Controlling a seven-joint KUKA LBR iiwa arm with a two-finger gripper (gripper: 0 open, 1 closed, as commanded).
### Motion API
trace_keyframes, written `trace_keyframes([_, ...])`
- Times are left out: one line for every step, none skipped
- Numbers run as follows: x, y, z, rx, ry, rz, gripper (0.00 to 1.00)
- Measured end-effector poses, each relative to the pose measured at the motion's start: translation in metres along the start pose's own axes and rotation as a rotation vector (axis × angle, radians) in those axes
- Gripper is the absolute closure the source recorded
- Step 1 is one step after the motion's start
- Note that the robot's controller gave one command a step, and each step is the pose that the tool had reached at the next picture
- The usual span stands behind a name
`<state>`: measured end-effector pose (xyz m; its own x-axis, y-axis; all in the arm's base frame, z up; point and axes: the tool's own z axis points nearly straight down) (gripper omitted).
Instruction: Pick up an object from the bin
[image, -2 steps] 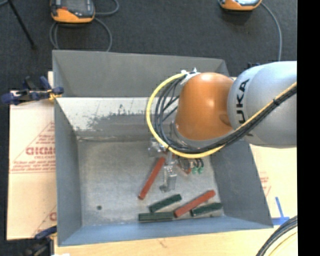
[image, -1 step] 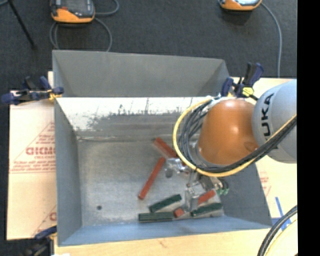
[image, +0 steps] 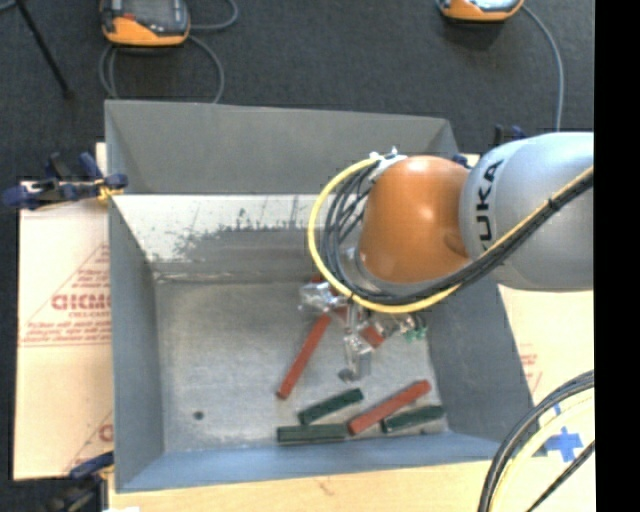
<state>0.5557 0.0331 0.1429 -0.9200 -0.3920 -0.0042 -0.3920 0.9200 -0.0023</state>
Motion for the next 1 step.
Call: trace_keyframes([0.0355, -0.0011, 0.0487, -0.001, -0.001, -0.024, 0.0])
